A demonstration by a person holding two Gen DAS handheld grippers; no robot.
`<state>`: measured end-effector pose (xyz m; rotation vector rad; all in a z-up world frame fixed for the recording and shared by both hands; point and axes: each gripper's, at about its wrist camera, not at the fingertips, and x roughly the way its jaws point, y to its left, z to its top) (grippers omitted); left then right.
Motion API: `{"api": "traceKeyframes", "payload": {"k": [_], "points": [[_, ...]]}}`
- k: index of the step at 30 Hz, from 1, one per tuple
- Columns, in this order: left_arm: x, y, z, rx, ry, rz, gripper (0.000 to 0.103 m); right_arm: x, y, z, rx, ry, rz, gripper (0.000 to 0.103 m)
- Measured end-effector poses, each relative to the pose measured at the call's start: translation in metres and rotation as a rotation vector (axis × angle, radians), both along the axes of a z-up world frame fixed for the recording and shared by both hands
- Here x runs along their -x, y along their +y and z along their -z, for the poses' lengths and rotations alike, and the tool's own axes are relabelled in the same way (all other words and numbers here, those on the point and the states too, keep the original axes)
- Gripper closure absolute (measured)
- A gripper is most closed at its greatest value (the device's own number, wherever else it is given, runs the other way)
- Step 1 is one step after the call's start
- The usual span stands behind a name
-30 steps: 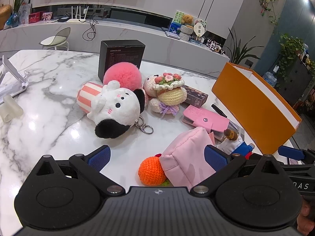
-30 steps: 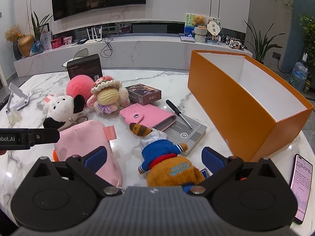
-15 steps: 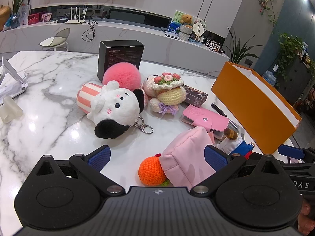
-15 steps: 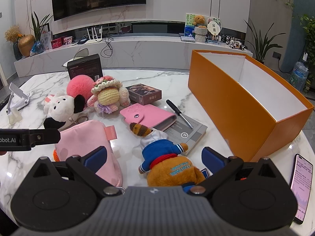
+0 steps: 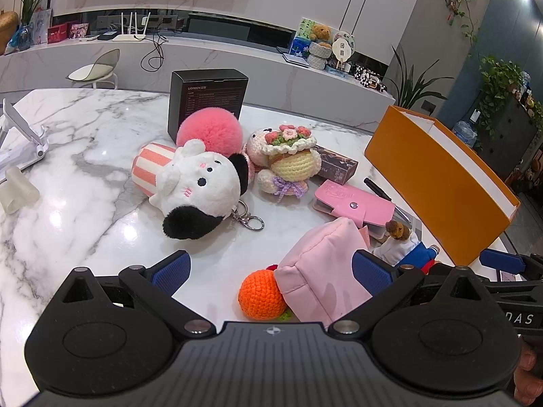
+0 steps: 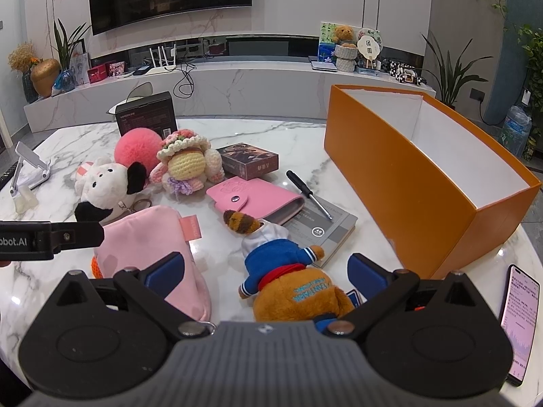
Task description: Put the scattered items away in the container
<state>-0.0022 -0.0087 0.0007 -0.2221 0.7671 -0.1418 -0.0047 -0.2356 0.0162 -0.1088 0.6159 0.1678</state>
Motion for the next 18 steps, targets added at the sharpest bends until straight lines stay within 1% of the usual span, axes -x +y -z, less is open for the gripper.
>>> {"api": "traceKeyframes", "payload": {"k": [2, 6, 18], "points": [[-0.0001, -0.0007, 0.0003, -0.006, 0.001, 0.000, 0.000, 0.0008, -0.0003, -0.0008, -0.005, 0.002, -0.001, 0.000], [0.0004, -0.0009, -0.0005, -0.007, -0.003, 0.001, 0.000, -0.0003, -0.0011, 0.0006, -0.028, 0.046, 0.002, 0.000], [0.0011, 0.0000, -0.0015, 0.002, 0.002, 0.011, 0.000, -0.0037, 0.0014, 0.0053, -0.023, 0.069, 0.003, 0.000]]}}
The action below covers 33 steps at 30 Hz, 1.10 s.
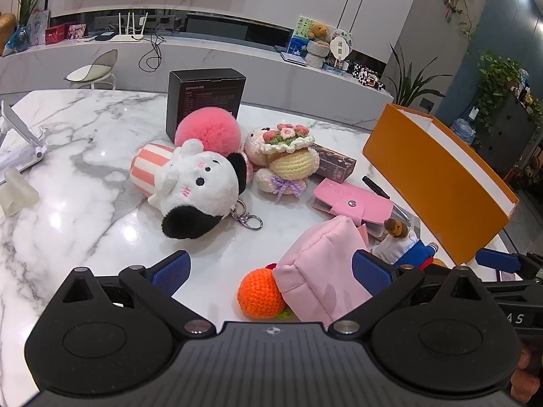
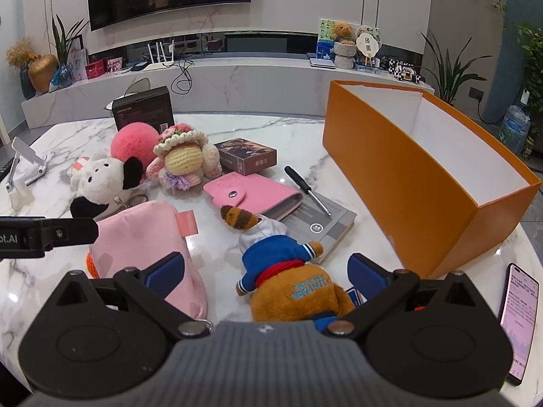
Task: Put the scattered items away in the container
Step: 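Grasp the pink fabric bag with the left tool while the right tool grasps the sailor teddy bear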
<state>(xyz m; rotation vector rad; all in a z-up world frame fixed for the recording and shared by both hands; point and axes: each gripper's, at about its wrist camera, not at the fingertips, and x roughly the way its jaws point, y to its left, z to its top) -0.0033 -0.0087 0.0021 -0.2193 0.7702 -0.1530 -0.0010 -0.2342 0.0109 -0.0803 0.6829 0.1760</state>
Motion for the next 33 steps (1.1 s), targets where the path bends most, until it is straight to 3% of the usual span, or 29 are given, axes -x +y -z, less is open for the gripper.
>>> {"api": "traceKeyframes", "payload": {"k": [10, 17, 23, 28, 33], "points": [[0.000, -0.004, 0.001, -0.018, 0.002, 0.015, 0.000, -0.003, -0.009, -0.001, -0.009, -0.002, 0.020, 0.000], [-0.001, -0.015, 0.005, -0.034, -0.006, 0.076, 0.000, -0.013, -0.029, 0.002, -0.013, 0.006, 0.096, 0.000], [-0.002, -0.030, 0.009, -0.015, -0.020, 0.160, 0.000, -0.016, -0.053, -0.008, -0.136, -0.037, 0.138, 0.000], [-0.004, -0.039, 0.019, -0.013, -0.001, 0.193, 0.000, -0.023, -0.061, -0.005, -0.154, 0.032, 0.141, 0.000], [-0.008, -0.044, 0.024, -0.017, -0.031, 0.207, 0.000, -0.026, -0.050, 0.005, -0.106, 0.085, 0.096, 0.001]]}}
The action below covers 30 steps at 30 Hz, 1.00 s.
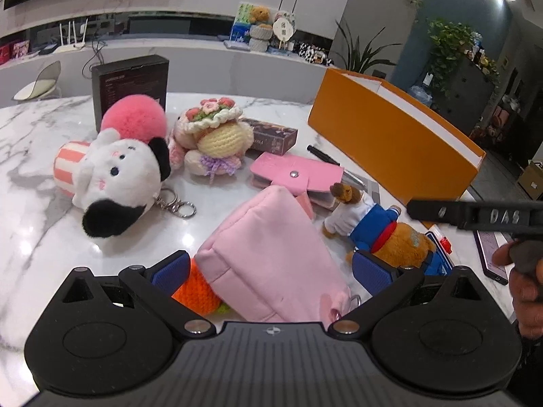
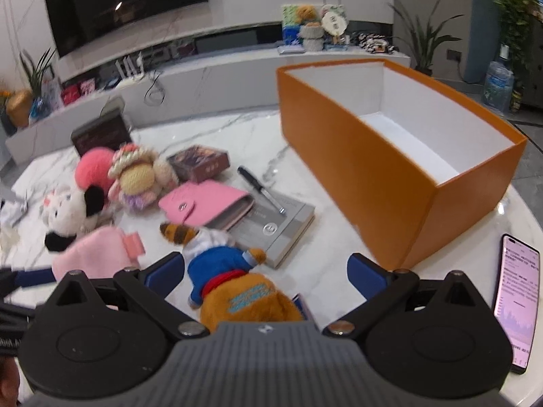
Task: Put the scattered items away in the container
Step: 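Grasp the pink fabric bag with the left tool while the right tool grasps the sailor teddy bear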
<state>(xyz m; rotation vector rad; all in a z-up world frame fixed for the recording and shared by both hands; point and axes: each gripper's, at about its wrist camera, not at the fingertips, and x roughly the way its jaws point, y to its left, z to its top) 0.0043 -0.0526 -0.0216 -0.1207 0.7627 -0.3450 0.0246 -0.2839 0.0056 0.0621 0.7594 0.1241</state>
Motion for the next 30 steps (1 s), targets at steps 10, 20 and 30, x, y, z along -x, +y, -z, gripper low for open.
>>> {"api": "traceKeyframes", "payload": {"k": [10, 20, 30], "points": [[-0.003, -0.011, 0.009, -0.057, -0.054, 0.030, 0.000, -0.004, 0.020, 0.025, 0.095, 0.086, -0.060, 0.026], [-0.007, -0.008, 0.014, -0.065, -0.088, 0.007, 0.000, -0.006, 0.026, 0.033, 0.158, 0.097, -0.082, 0.020], [-0.010, -0.011, 0.026, -0.091, -0.013, 0.050, 0.000, -0.008, 0.031, 0.052, 0.145, 0.184, -0.119, 0.034]]}}
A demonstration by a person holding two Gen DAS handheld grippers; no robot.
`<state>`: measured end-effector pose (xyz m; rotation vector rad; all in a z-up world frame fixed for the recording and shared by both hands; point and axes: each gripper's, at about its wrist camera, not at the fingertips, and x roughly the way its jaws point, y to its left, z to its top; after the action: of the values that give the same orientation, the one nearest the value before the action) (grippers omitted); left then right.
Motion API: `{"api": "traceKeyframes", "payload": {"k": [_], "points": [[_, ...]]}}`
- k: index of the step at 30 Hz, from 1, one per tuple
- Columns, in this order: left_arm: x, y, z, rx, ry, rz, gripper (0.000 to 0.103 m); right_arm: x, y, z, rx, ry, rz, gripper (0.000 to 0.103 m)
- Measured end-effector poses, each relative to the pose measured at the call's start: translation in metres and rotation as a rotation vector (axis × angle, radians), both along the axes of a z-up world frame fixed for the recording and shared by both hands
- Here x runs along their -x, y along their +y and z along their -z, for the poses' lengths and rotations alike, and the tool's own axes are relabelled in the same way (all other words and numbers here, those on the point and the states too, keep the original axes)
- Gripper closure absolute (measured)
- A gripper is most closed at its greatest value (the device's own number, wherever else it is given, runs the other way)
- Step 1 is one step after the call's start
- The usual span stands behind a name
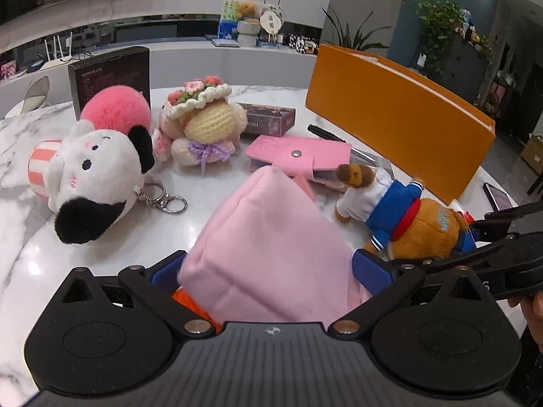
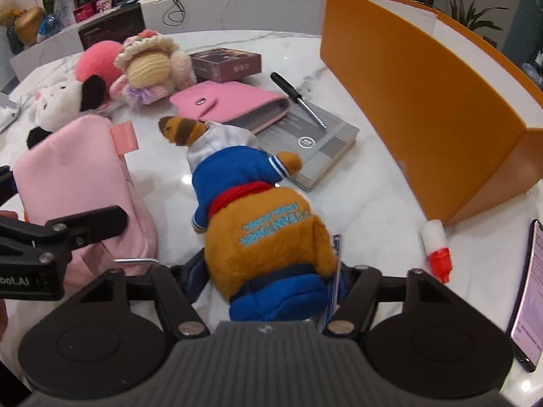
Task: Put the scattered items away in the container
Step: 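Grasp the pink fabric bag with the left tool while the right tool grasps the sailor teddy bear, then lift and carry the pink bag and teddy bear over the orange box with both tools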
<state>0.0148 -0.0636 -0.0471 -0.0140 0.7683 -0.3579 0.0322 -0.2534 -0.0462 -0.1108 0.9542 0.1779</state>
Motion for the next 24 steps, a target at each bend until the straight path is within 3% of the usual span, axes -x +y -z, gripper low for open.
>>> {"api": "traceKeyframes", "payload": {"k": [7, 11, 18, 24], "points": [[0.012, -0.001, -0.007, -0.039, -0.038, 0.025, 0.000, 0.005, 0.000, -0.002, -0.003, -0.024, -0.011, 0.038], [0.017, -0.002, -0.011, -0.060, -0.070, 0.026, 0.014, 0.007, -0.003, -0.007, -0.013, -0.043, -0.002, 0.038], [0.023, 0.005, -0.020, -0.021, -0.103, 0.018, 0.037, 0.010, -0.005, -0.012, -0.021, -0.060, 0.004, 0.039], [0.025, 0.008, -0.025, -0.007, -0.118, 0.029, 0.047, 0.014, -0.005, -0.017, -0.035, -0.087, 0.003, 0.039]]}}
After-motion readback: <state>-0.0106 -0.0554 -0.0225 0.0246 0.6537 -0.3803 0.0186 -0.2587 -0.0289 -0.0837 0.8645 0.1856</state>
